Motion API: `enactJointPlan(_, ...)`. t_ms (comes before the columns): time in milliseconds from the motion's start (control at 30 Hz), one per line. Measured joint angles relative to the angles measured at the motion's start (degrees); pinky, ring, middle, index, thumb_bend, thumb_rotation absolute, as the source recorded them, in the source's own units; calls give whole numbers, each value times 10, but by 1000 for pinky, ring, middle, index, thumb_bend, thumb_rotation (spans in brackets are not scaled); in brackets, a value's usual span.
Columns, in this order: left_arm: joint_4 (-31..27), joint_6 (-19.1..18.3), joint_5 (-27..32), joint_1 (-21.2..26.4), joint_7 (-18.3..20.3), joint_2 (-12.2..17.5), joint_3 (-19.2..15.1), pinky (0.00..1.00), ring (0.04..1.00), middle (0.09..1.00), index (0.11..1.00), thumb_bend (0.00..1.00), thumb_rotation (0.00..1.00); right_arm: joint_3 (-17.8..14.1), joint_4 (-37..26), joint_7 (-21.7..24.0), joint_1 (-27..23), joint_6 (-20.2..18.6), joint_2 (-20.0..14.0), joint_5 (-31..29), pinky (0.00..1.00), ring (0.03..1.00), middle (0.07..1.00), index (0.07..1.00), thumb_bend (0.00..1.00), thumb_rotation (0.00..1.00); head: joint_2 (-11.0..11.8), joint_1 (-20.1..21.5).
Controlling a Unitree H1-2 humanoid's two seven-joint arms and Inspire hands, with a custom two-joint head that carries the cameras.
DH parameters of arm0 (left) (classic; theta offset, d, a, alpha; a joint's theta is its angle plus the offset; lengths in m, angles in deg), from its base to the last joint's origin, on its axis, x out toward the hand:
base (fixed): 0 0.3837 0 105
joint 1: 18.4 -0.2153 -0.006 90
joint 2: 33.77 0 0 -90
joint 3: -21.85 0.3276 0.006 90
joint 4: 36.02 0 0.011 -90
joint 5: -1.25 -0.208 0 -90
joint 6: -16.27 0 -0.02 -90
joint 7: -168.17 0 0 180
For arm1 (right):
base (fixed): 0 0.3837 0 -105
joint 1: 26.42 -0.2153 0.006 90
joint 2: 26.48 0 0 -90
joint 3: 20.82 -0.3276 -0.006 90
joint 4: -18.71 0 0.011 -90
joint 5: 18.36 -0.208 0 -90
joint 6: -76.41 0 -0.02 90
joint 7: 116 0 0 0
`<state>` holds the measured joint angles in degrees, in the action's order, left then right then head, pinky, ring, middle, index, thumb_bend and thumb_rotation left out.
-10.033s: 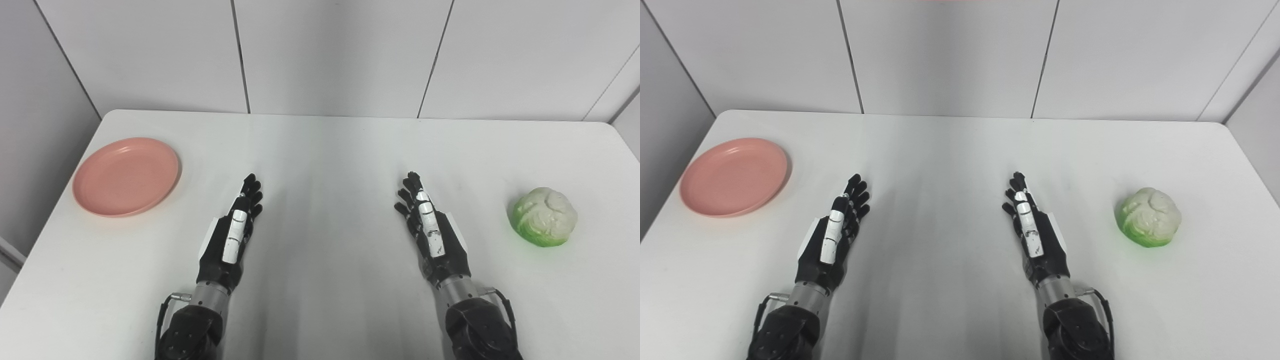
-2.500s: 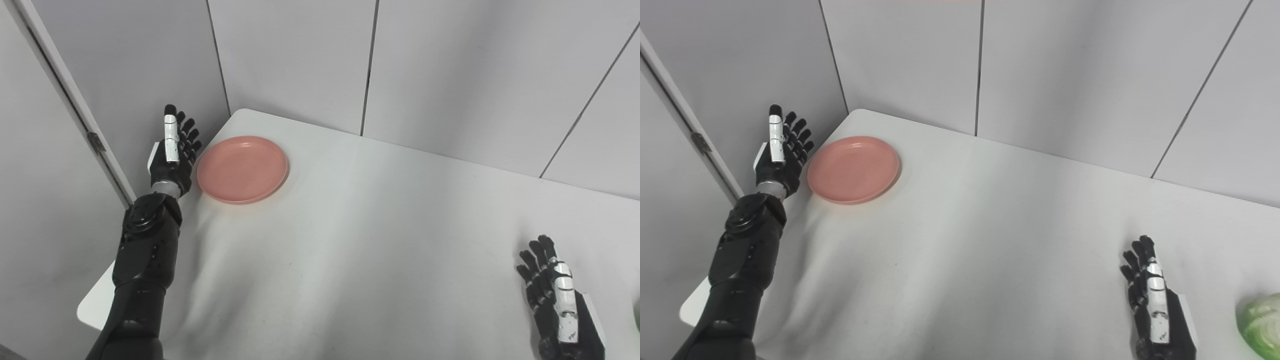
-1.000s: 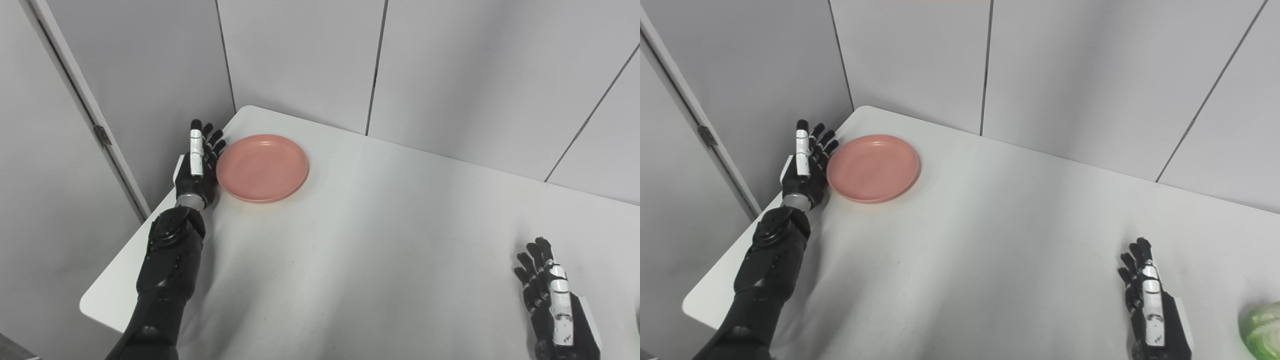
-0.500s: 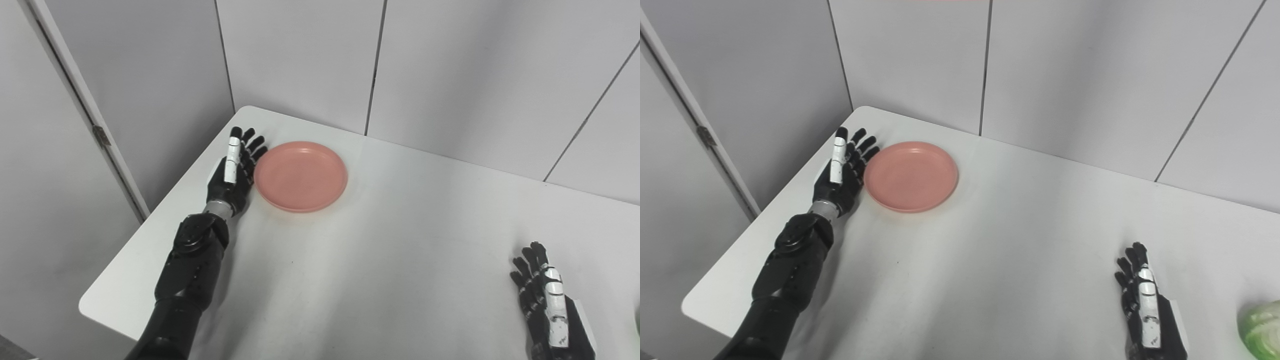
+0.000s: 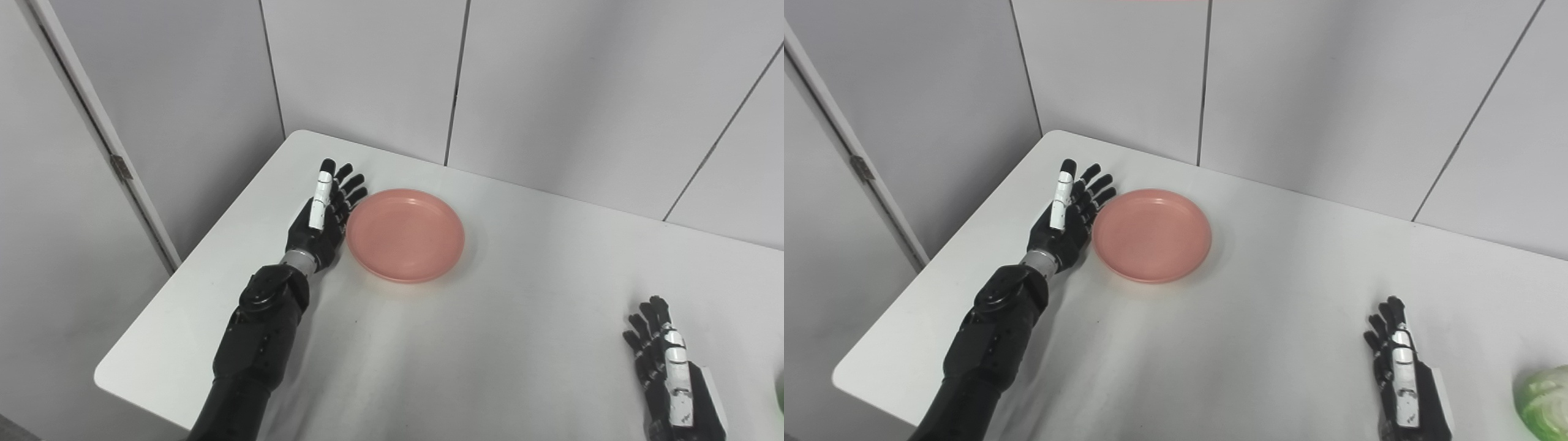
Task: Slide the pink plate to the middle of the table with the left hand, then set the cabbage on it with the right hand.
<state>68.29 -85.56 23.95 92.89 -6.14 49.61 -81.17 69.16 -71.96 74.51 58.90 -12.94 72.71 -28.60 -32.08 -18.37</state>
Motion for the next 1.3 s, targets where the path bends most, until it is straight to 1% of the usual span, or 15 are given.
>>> enactJointPlan(133,-20,-15,-1,0,0,-17,15,927,943,940,946,829,962,2,1,0,0,2,1,2,1000,1000,1000,1000,540,1000,-6,11)
enactJointPlan(300,-33,-28,-3,0,0,-36,34,925,940,934,940,829,952,4,1,0,0,2,3,4,1000,1000,1000,1000,548,1000,-11,22)
enactJointPlan(433,-37,-32,-4,-3,1,-38,51,934,944,939,943,829,958,6,1,0,0,2,3,7,1000,1000,1000,1000,549,1000,-18,35)
enactJointPlan(567,-38,-37,-6,-7,4,-41,64,929,934,930,932,834,947,6,1,-1,-1,3,4,12,1000,1000,1000,1000,583,1000,-25,46)
enactJointPlan(600,-41,-42,-13,-9,4,-44,68,931,935,931,933,834,948,7,1,-2,-1,2,5,14,1000,1000,1000,1000,589,1000,-29,54)
enactJointPlan(733,-50,-50,-18,-19,7,-54,88,970,960,953,955,811,959,8,1,-5,-1,3,10,20,1000,1000,1000,1000,594,1000,-34,69)
enactJointPlan(833,-48,-50,-19,-22,22,-59,99,988,971,965,967,801,969,10,0,-11,-1,3,12,27,1000,1000,1000,1000,578,1000,-40,83)
enactJointPlan(967,-42,-46,-28,-21,30,-59,106,999,981,974,973,804,975,11,0,-13,-2,3,14,35,1000,1000,1000,1000,565,1000,-41,88)
enactJointPlan(1100,-34,-35,-38,-21,33,-59,114,972,962,958,960,782,974,13,-1,-15,-2,3,18,38,1000,997,1000,1000,564,1000,-50,113)
enactJointPlan(1200,-31,-31,-38,-22,34,-64,117,970,957,951,952,797,963,17,-2,-22,-2,2,20,45,1000,986,1000,1000,586,1000,-53,125)
enactJointPlan(1300,-30,-30,-38,-22,40,-70,120,959,957,950,952,792,962,21,-4,-28,-2,2,26,55,1000,984,1000,1000,586,1000,-54,134)
